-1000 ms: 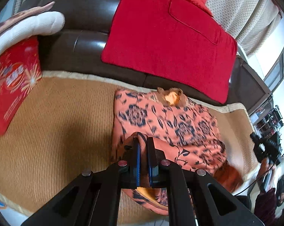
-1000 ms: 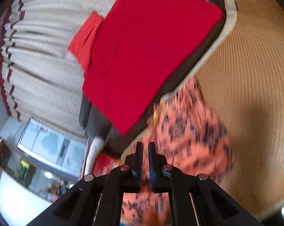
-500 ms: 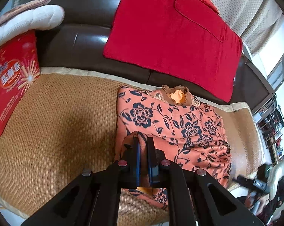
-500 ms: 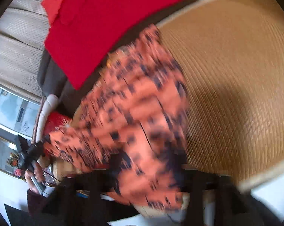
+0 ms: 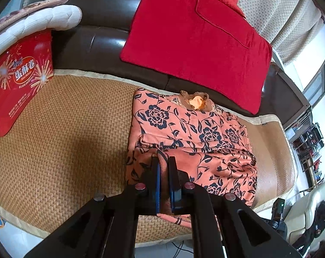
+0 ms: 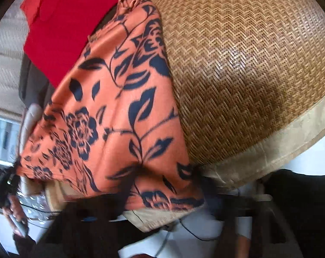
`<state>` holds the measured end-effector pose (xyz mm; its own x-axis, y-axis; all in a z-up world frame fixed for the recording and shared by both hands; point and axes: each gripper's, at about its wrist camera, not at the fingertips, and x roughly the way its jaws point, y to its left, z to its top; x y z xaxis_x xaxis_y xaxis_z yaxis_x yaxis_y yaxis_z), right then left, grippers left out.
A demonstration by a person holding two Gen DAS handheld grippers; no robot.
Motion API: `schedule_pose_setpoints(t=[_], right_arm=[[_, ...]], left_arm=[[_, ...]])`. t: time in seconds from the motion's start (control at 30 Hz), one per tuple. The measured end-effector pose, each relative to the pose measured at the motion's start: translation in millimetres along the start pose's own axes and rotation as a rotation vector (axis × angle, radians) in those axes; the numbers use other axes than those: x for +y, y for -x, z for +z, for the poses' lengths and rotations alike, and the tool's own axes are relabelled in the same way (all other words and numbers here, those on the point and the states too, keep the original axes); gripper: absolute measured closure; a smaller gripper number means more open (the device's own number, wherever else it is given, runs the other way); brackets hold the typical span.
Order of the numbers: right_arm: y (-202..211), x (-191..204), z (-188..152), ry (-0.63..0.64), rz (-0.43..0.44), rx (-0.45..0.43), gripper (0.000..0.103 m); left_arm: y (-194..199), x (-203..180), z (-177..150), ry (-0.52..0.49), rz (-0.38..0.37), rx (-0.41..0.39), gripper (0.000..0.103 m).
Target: Fold small clothes
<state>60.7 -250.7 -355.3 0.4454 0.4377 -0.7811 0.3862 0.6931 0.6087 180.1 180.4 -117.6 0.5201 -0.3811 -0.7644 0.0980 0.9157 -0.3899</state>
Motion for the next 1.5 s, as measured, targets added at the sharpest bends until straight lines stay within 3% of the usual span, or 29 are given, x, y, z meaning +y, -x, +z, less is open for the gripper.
schedule_pose_setpoints(t=[0.13,0.23,0.43,0.6,0.7,0.83,1.0,1.13,1.27,1.3,1.37,1.4,1.43,1.47,1.5], right_arm=[[19.9,14.0,-5.1,0.054,0.076,0.008,0.097],[47.0,29.0,0.9,0.071,0.213,-0.024,0.097],[105.5,72.6,57.0,0.12,0.363,-0.16,0.097],[136.3,104.1,134.8,0.114,0.331,-0.305,0.097],[132.9,113.6,182.2,0.084,0.31,-0.366,0.097],[91.4,107.1,262.4,-0.017,0.256,-0.39,0.097],[13.7,84.9,330.1,-0.121,0.194,-0.327,0.097],[-42.3,55.1,357.4,-0.233,0.261,-0.233,0.093],[-53.5,43.8,364.1,-0.221,0.298,-0.211,0.092],[-49.9,43.6,361.8,-0.196,0.305,-0.217,0.088],[-36.1,46.3,353.0,-0.147,0.298,-0.263,0.065],[-27.0,48.7,346.7,-0.124,0.288,-0.29,0.034],[-14.2,51.8,337.1,-0.102,0.288,-0.34,0.02],[-6.1,54.1,330.2,-0.09,0.295,-0.379,0.021],[2.5,59.5,323.0,-0.068,0.298,-0.411,0.02]], left_arm=[[6.6,1.6,-0.8,-0.013,0.006,0.003,0.096],[9.4,2.7,1.2,-0.027,0.01,0.006,0.096],[2.6,3.8,15.9,-0.041,0.015,0.016,0.096],[-19.6,2.5,43.0,-0.058,0.031,0.028,0.096],[-46.9,4.2,68.0,-0.062,0.044,0.038,0.096],[-101.0,12.6,102.3,-0.043,0.039,0.095,0.096],[-185.0,35.5,143.4,0.013,0.095,0.162,0.096],[-214.1,61.4,154.5,0.088,0.106,0.157,0.096],[-209.7,78.8,143.8,0.129,0.096,0.134,0.096],[-198.4,80.9,137.5,0.141,0.073,0.104,0.096],[-181.5,81.4,128.8,0.159,0.061,0.071,0.091],[-170.7,80.9,121.7,0.176,0.06,0.053,0.086],[-160.9,78.8,114.0,0.19,0.059,0.035,0.069],[-151.0,73.8,103.8,0.196,0.054,0.019,0.051],[-145.4,67.5,95.3,0.193,0.055,0.015,0.046]])
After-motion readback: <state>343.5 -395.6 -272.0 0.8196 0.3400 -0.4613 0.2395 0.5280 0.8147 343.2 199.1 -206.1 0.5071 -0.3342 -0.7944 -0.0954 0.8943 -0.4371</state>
